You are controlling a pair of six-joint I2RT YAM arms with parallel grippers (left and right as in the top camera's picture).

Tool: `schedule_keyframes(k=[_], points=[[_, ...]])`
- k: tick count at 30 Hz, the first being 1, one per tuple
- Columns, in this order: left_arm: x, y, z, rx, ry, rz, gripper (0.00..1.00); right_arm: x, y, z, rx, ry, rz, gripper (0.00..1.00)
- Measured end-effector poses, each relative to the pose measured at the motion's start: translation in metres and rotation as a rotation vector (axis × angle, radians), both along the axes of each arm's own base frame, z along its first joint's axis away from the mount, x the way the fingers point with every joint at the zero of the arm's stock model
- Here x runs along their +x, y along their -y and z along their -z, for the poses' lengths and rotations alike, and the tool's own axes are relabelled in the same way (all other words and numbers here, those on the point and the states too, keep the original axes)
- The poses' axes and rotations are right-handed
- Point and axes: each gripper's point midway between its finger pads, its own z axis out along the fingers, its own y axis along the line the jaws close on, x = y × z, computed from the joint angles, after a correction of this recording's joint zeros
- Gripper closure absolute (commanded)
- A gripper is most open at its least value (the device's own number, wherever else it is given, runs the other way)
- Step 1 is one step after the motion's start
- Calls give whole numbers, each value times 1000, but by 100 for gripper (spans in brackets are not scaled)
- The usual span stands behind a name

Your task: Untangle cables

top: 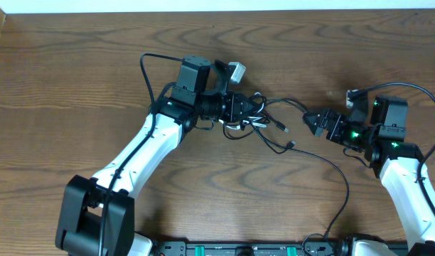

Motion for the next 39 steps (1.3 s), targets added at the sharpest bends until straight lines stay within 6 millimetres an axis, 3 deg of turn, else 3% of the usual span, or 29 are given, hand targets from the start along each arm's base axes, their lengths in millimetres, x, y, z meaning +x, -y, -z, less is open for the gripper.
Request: schedule_keyframes(k=[6, 14, 20, 28, 33, 36, 39], points=[[1, -10, -21, 26, 61, -58, 93, 5, 25, 11, -128, -14, 98, 1], [-1, -49, -52, 168, 168, -263, 92, 6, 33, 13, -169, -18, 128, 1], [-8, -61, -40, 238, 122, -296, 92, 7, 34, 13, -171, -18, 130, 1], [-4, -66, -39, 256, 126, -326, 92, 7, 34, 13, -171, -19, 130, 1], [6, -57, -58, 143, 106, -379, 92, 7, 34, 13, -172, -18, 130, 1], [-4, -48, -61, 91, 48, -339, 92, 7, 34, 14, -172, -18, 131, 1], [-17, -50, -50, 97, -76, -342, 92, 7, 34, 14, -173, -18, 131, 1]])
